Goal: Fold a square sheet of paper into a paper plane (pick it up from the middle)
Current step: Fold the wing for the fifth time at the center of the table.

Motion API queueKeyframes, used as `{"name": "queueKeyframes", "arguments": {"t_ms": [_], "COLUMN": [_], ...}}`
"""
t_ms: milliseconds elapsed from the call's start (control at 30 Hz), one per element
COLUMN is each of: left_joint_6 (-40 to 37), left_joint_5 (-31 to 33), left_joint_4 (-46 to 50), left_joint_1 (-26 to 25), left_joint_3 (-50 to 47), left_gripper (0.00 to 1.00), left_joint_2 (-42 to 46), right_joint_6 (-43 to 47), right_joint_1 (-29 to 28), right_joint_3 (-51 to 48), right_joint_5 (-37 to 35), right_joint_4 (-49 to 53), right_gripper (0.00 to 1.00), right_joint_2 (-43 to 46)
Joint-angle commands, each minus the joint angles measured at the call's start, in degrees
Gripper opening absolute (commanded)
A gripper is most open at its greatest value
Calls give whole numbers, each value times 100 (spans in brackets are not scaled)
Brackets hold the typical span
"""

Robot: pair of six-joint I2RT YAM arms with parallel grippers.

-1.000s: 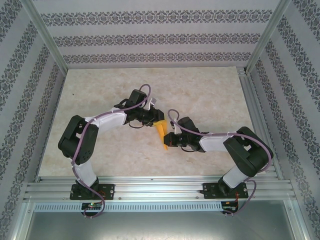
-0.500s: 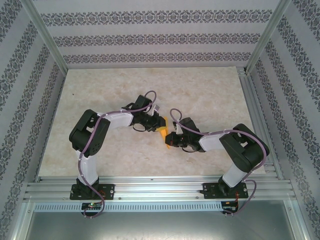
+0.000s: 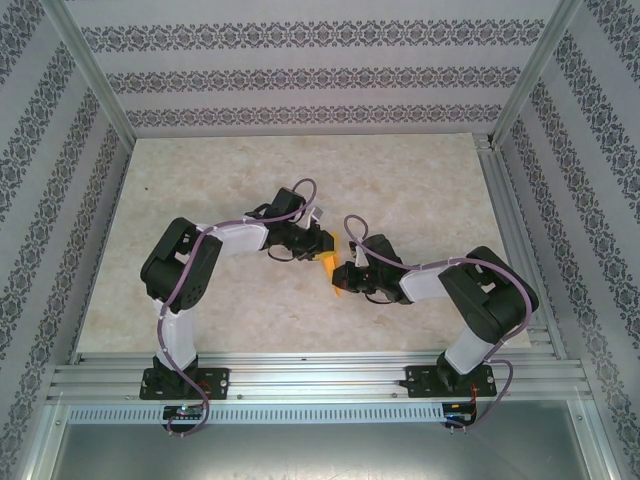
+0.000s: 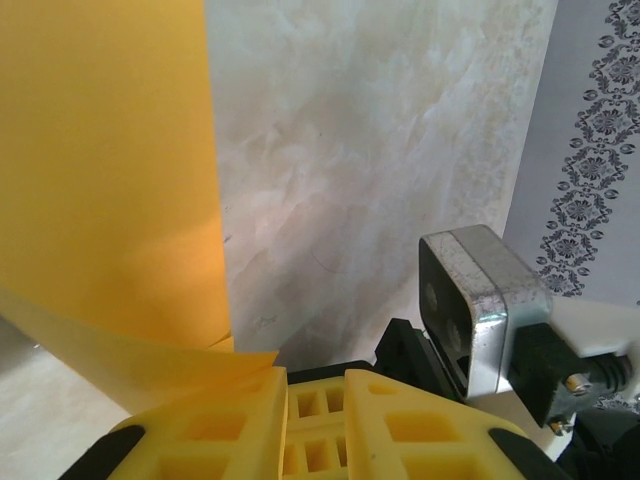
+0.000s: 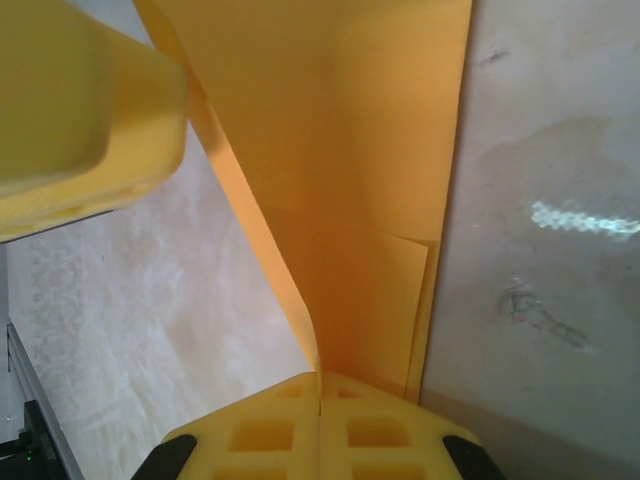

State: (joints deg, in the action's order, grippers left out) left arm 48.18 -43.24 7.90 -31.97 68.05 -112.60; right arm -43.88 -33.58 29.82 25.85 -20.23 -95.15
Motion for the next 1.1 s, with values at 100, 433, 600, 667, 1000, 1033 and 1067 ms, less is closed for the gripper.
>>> {"name": "queueKeyframes", "arguments": {"t_ms": [100,433,600,667,1000,1033,1067], "left_joint_6": [-222,-222,-238,-218,-204,-189,-190], "left_joint_5": [35,204,323,332,351,344,337], "left_joint_4": [-70,-277,-237,-245,-254,-254,-263], "left_joint_1": [-47,-47,-47,-42,-47,-49,-47], "left_joint_3": [173,261,313,336,428,428,440], "left_gripper": [21,19,18,18,18,18,18], "left_joint_2": [-231,-480,-559,-596,-682,-693,-702], "right_joint_6": [-41,-7,149,247,677,679,685], "right_joint_1": [71,98,86,91,76,67,65], "right_joint_3": [-78,-4,129,170,409,427,460], "right_joint_5": [67,87,63,-36,-569,-580,-581], "right_joint_4": [-86,66,478,733,1855,1850,1869], "right_gripper": [0,1,12,18,30,31,33], "right_joint_2": [-109,-34,333,521,900,883,852]}}
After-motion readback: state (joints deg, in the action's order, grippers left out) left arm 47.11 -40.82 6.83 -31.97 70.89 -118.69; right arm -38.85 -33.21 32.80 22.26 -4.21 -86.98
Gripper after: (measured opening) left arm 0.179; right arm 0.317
